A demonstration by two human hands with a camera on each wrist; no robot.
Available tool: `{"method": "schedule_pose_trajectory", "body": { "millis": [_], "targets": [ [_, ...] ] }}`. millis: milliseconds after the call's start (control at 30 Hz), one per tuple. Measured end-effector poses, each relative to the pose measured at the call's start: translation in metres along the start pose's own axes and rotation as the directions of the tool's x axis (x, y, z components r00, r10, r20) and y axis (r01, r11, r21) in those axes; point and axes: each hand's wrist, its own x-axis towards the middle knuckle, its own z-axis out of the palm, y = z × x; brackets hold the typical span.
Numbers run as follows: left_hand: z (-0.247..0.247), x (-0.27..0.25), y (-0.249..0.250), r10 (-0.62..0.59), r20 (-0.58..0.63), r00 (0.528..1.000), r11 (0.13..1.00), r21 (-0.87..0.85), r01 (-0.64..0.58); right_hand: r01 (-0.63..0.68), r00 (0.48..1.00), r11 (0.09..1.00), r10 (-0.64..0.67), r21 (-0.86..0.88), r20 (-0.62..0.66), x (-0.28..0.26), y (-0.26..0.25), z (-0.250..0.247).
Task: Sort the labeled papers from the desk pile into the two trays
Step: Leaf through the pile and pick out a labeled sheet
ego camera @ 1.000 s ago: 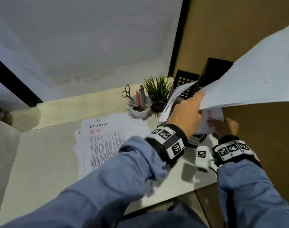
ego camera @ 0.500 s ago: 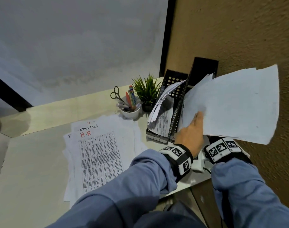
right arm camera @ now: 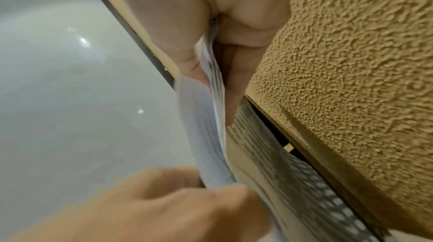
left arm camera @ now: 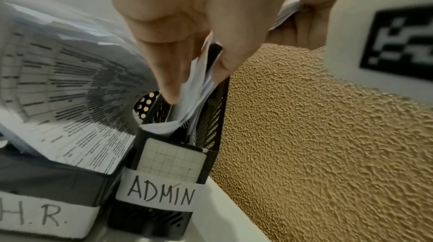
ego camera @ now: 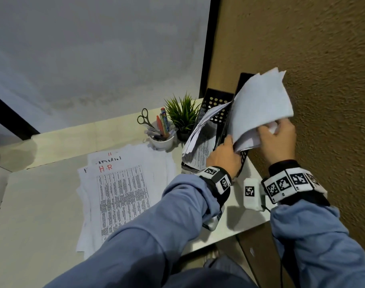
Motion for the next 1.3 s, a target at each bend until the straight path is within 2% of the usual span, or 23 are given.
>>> {"method": "schedule_pose_trajectory", "body": {
  "millis": [100,233,333,400,467,533,600,733,800,967,1100,1200,1300],
  "targets": [
    [0.0,-0.002,0.001,0.05,-0.046,0.998,0.999,0.014,-0.049,0.106,0.994,0.992,-0.105,-0.063,0.026,0.001,-0.004,-0.006],
    [0.002,-0.001,-0.005,0.093,-0.102,0.99,0.991,-0.091,-0.102,0.128,0.991,0.987,-0.123,-0.099,0.049,0.0,-0.005,-0.004],
    [0.008,-0.001,-0.015,0.063,-0.017,0.998,0.995,-0.073,-0.064,0.105,0.992,0.975,-0.09,-0.196,0.084,0.0,0.0,0.002],
    [0.012,0.001,-0.024,0.023,0.038,0.999,0.998,-0.053,-0.021,0.05,0.992,0.964,-0.018,-0.26,0.126,-0.002,0.009,0.007],
    [0.014,0.0,-0.031,0.006,0.069,0.998,0.997,-0.077,0.0,0.019,0.988,0.955,0.027,-0.298,0.149,-0.004,0.014,0.009],
    [0.012,-0.002,-0.032,0.021,0.078,0.997,0.995,-0.101,-0.013,0.026,0.99,0.954,0.018,-0.298,0.142,-0.004,0.013,0.008],
    [0.009,0.0,-0.028,0.038,0.042,0.998,0.992,-0.118,-0.032,0.034,0.993,0.959,0.0,-0.281,0.119,0.0,0.009,0.008],
    [-0.005,0.011,-0.009,0.076,-0.103,0.992,0.987,-0.133,-0.089,0.065,0.994,0.949,-0.035,-0.308,0.103,0.007,-0.001,0.009],
    [-0.016,0.019,0.003,0.105,-0.129,0.986,0.985,-0.121,-0.121,0.07,0.993,0.952,-0.04,-0.299,0.107,0.006,-0.003,0.011],
    [-0.029,0.038,0.017,0.163,-0.059,0.985,0.986,-0.021,-0.165,0.046,0.992,0.975,-0.02,-0.22,0.121,0.007,0.002,0.011],
    [-0.034,0.038,0.013,0.197,-0.047,0.979,0.976,0.102,-0.192,0.073,0.994,0.964,-0.051,-0.254,0.092,0.009,0.0,0.011],
    [-0.031,0.03,0.008,0.184,-0.026,0.983,0.982,0.039,-0.183,0.063,0.998,0.957,-0.053,-0.283,0.043,0.01,0.0,0.014],
    [-0.026,0.03,-0.003,0.111,0.088,0.99,0.988,-0.114,-0.101,0.024,0.994,0.94,0.013,-0.339,0.108,0.009,0.007,0.025]
  ]
}}
